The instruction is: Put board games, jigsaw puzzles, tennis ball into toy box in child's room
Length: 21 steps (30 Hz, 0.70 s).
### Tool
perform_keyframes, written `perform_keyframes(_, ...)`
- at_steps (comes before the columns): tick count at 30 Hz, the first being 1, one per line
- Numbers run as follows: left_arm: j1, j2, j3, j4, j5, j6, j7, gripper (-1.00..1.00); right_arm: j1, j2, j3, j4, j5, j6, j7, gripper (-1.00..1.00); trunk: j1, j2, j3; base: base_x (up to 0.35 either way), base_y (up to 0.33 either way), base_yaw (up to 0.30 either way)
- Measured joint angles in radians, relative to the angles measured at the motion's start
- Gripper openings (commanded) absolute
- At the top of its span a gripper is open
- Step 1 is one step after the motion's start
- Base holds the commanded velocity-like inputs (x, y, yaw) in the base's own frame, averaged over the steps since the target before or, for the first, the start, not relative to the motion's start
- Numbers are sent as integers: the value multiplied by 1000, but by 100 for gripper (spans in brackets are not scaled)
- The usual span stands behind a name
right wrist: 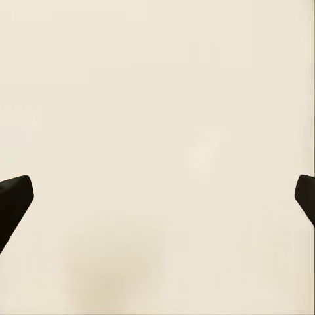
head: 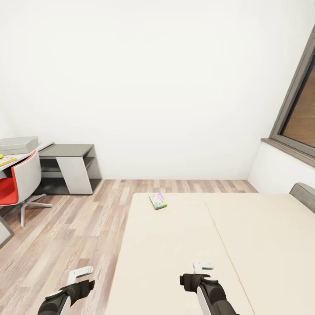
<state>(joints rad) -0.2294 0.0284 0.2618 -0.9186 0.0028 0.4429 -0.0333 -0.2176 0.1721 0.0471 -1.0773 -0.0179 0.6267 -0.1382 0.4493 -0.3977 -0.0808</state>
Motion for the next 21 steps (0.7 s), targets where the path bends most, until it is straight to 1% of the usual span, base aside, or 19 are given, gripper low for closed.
perform_keyframes(21, 0, 0, 0, 0, 0, 0, 0, 100, 0, 0, 0, 0, 0, 0, 0, 100, 0, 0, 0, 0, -187, 0)
